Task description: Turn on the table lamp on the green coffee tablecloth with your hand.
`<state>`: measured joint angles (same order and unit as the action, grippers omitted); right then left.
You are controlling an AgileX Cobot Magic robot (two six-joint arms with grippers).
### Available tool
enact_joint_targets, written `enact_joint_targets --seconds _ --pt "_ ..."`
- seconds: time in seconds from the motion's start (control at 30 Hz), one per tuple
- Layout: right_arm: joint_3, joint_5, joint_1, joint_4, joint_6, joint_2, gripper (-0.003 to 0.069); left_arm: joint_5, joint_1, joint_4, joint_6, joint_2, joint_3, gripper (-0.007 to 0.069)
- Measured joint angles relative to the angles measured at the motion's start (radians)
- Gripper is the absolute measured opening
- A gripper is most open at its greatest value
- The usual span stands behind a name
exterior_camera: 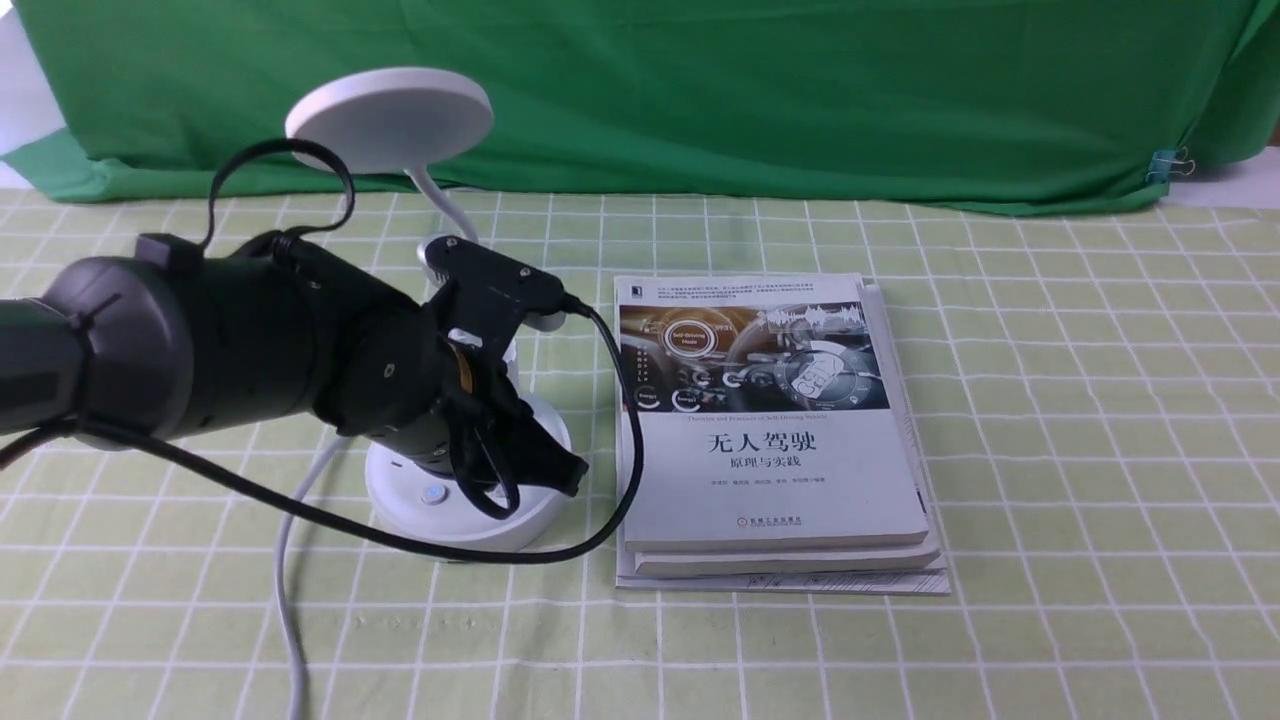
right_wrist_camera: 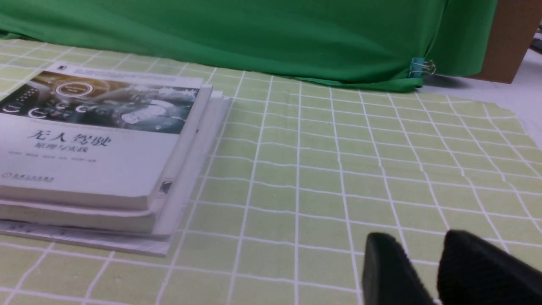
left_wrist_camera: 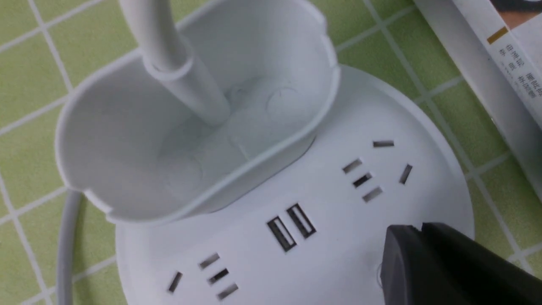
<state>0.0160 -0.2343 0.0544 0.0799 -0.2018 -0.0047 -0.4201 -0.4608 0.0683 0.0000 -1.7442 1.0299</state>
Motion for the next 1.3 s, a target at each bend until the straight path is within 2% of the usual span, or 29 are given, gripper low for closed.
enact_joint_targets --seconds 0.47,0.93,1.07,1.13,1.3 --pt "0.000 0.000 0.000 0.000 0.000 0.000 0.0242 0.052 0.000 -0.017 0.000 -0.039 -0.013 0.0011" --pt "0.000 0.000 0.000 0.000 0.000 0.000 0.0241 -0.014 0.000 -0.038 0.021 0.121 -0.037 0.0011" --pt "0.000 0.000 0.000 0.000 0.000 0.000 0.0241 -0.052 0.000 -0.116 0.078 0.147 -0.103 0.0011" --pt "0.000 0.000 0.000 0.000 0.000 0.000 0.0241 -0.067 0.000 -0.201 0.129 0.196 -0.170 0.0011" --pt "0.000 0.000 0.000 0.000 0.000 0.000 0.0242 -0.062 0.000 -0.290 0.183 0.432 -0.324 0.0011"
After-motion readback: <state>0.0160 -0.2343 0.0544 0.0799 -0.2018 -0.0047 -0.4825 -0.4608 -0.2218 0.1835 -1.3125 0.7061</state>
